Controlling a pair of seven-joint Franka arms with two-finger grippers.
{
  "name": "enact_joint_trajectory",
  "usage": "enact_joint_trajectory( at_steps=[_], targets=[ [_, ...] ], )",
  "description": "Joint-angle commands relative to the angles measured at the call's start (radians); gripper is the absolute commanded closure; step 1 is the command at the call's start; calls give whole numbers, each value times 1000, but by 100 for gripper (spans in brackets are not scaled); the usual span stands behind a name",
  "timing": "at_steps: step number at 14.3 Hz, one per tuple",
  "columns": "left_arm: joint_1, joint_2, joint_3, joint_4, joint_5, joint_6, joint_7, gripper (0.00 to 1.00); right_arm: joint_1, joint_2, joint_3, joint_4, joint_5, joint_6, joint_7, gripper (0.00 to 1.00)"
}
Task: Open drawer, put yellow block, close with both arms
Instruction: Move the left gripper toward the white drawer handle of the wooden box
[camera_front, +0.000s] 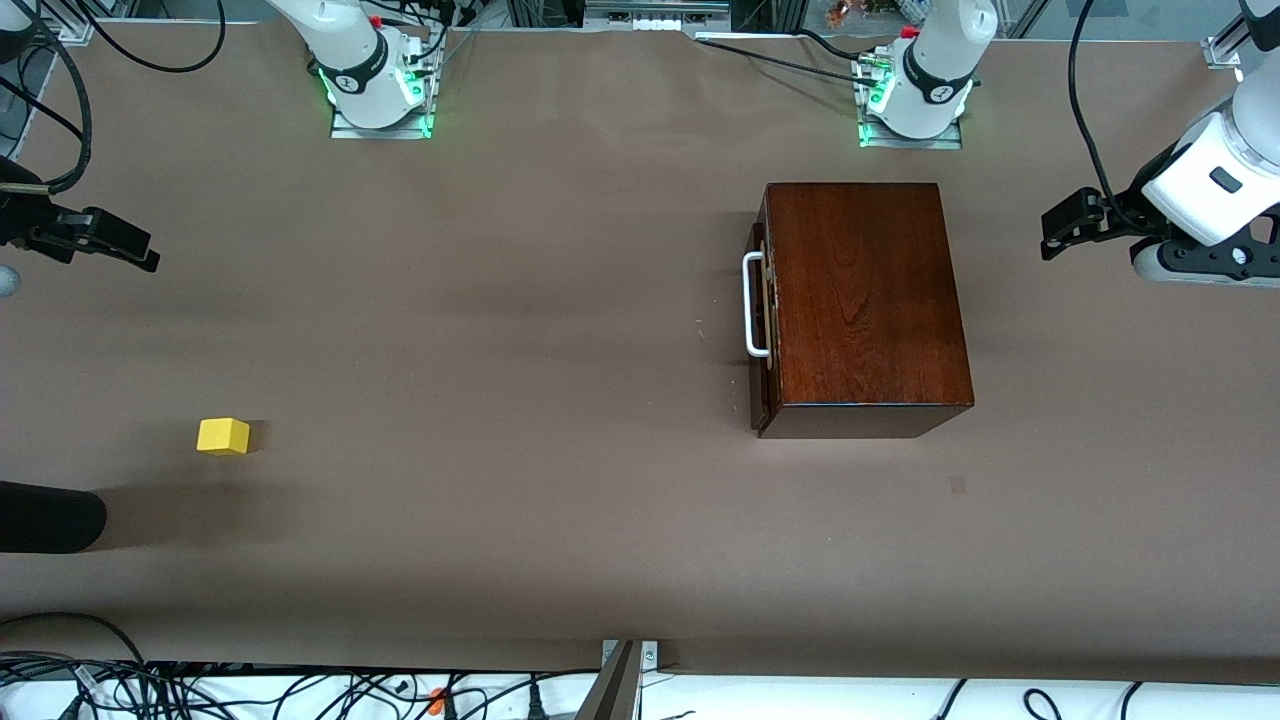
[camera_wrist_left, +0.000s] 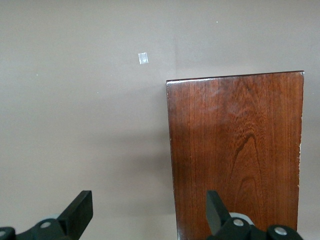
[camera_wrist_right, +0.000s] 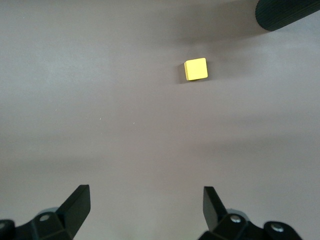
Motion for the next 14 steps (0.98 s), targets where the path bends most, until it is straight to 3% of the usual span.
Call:
enact_joint_trajectory(
  at_steps=[1,14],
  targets=[
    [-3,17,-2,34,16,-14,-3,0,-7,-2,4,13,10,-5,-5,0],
    [-7,17,-5,34,3,-43,-8,0,-7,-2,4,13,13,-5,-4,0]
  ],
)
